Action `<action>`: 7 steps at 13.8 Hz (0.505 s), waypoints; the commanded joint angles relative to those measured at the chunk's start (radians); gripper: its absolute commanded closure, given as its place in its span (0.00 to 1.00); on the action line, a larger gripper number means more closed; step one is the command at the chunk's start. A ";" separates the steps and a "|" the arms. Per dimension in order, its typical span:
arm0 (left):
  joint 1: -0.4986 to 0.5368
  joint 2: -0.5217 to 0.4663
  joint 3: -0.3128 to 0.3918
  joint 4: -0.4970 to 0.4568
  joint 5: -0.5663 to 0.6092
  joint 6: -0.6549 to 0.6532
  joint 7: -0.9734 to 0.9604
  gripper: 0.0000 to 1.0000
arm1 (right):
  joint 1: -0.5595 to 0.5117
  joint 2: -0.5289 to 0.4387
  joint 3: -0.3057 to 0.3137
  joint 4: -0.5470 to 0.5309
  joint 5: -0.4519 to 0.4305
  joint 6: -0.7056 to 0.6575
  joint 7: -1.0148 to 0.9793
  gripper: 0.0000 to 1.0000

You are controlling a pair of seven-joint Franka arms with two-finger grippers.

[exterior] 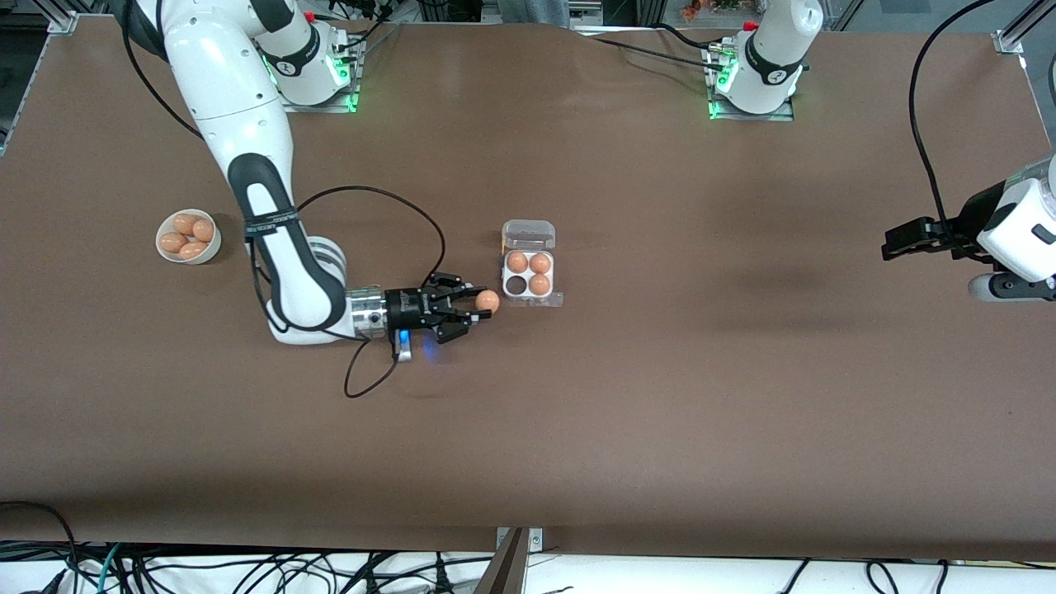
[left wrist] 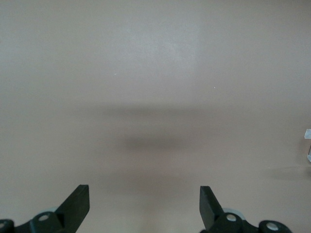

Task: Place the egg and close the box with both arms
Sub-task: 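Lower the egg into the empty box cup and open the right gripper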

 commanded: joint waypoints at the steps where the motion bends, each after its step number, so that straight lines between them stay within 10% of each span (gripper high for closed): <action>1: 0.009 0.007 -0.007 0.019 0.021 -0.002 0.021 0.00 | 0.000 0.011 0.041 0.019 0.015 0.062 0.020 0.67; 7: 0.011 0.007 -0.007 0.017 0.022 -0.002 0.021 0.00 | 0.074 0.014 0.047 0.012 0.015 0.095 0.022 0.67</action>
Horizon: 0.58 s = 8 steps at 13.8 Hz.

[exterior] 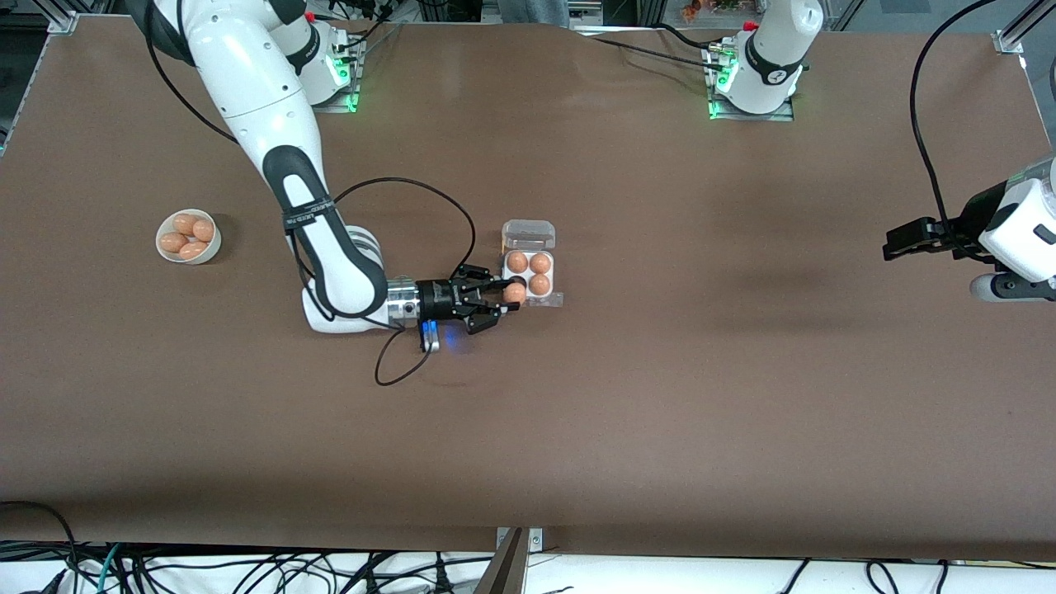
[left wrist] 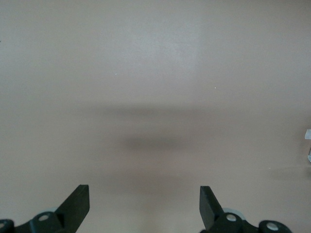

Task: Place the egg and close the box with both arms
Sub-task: 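Lower the egg into the empty box cup and open the right gripper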

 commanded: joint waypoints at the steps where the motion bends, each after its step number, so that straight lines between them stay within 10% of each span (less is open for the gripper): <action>1: 0.008 0.008 -0.007 0.017 0.021 -0.004 0.021 0.00 | 0.026 0.006 0.003 0.010 0.012 0.010 0.014 0.67; 8: 0.008 0.008 -0.007 0.014 0.021 -0.002 0.021 0.00 | 0.033 0.002 0.003 -0.036 -0.039 0.001 0.019 0.64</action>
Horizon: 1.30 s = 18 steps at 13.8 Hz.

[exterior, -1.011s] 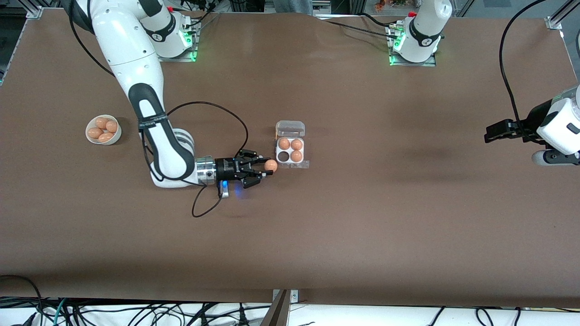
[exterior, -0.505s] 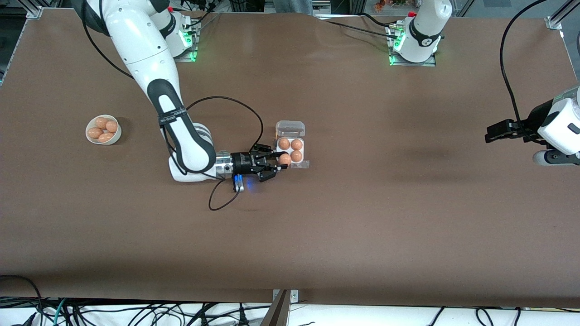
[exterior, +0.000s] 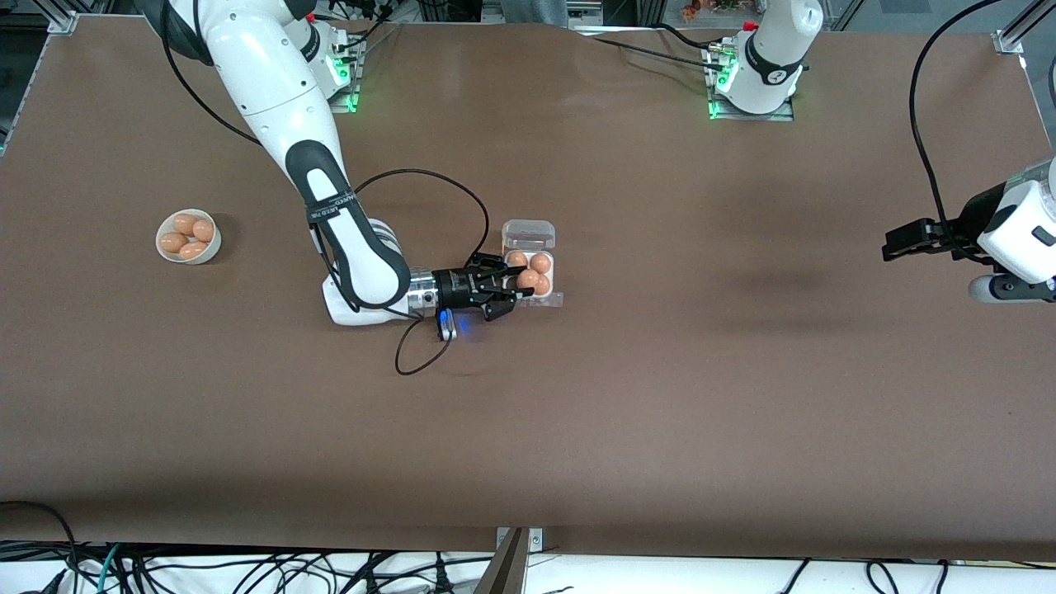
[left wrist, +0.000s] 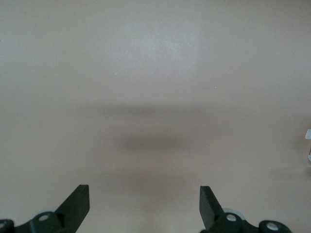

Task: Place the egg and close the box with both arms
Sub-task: 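Lower the egg into the empty box cup and open the right gripper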

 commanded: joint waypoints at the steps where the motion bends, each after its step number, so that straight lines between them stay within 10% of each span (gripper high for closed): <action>1: 0.008 0.005 -0.007 0.014 0.021 -0.002 0.021 0.00 | 0.000 -0.006 0.003 -0.019 -0.026 -0.001 0.014 0.64; 5: 0.008 0.009 -0.007 0.014 0.021 -0.004 0.019 0.00 | 0.008 -0.016 0.003 -0.045 -0.026 -0.005 0.014 0.62; 8: 0.008 0.009 -0.009 0.014 0.019 -0.004 0.021 0.00 | 0.008 -0.011 0.000 -0.042 -0.044 -0.005 0.011 0.00; 14: 0.007 0.009 -0.010 0.014 0.019 -0.005 0.019 0.00 | 0.003 -0.034 -0.029 0.013 -0.207 -0.005 0.010 0.00; 18: -0.016 0.009 -0.029 0.016 0.016 -0.008 0.008 0.00 | -0.035 -0.135 -0.035 0.019 -0.551 0.060 -0.033 0.00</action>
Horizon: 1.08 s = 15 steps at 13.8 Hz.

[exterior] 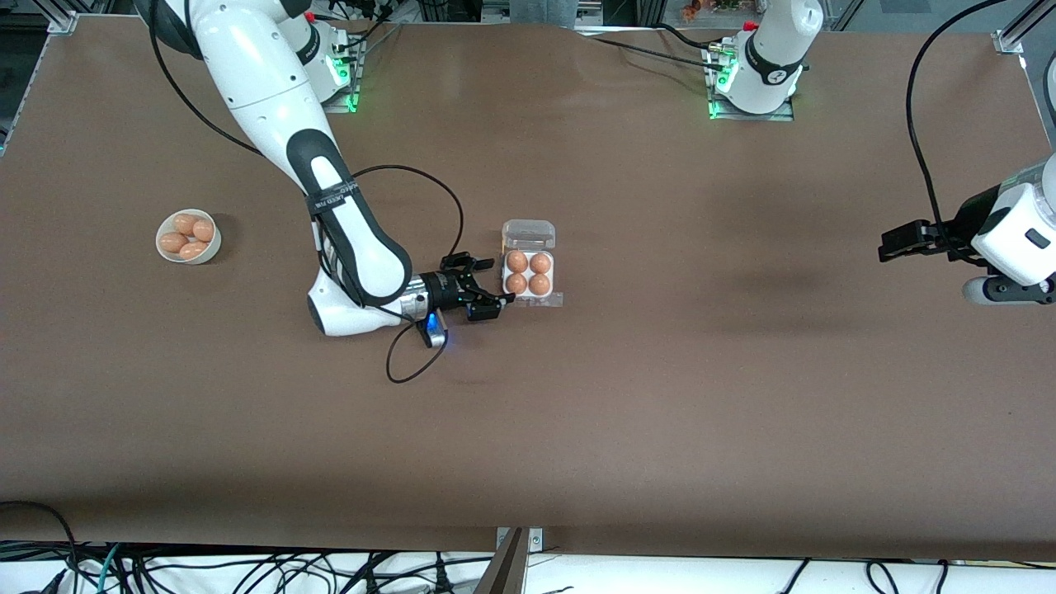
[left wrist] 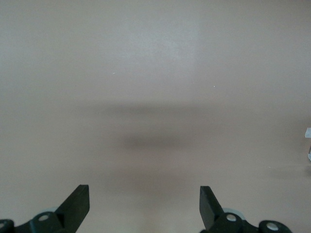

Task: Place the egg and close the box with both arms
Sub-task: 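Withdraw the right gripper while the left gripper reaches toward the box lid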

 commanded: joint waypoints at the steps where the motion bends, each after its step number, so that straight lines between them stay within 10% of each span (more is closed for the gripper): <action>1: -0.016 0.005 -0.029 0.016 0.016 -0.010 0.007 0.00 | -0.047 -0.112 0.010 -0.028 -0.293 0.049 -0.053 0.00; 5: -0.022 0.005 -0.083 0.011 -0.080 -0.019 -0.034 0.00 | -0.189 -0.215 0.114 -0.064 -0.825 0.040 -0.114 0.00; 8: -0.024 0.006 -0.155 0.010 -0.139 -0.042 -0.172 0.24 | -0.229 -0.377 0.120 -0.173 -1.169 0.038 -0.120 0.00; 11: -0.024 0.032 -0.296 0.013 -0.147 -0.097 -0.422 0.66 | -0.276 -0.554 0.114 -0.244 -1.299 0.015 -0.203 0.00; 15: -0.026 0.133 -0.463 0.016 -0.209 -0.102 -0.629 0.75 | -0.296 -0.719 0.033 -0.235 -1.295 -0.123 -0.249 0.00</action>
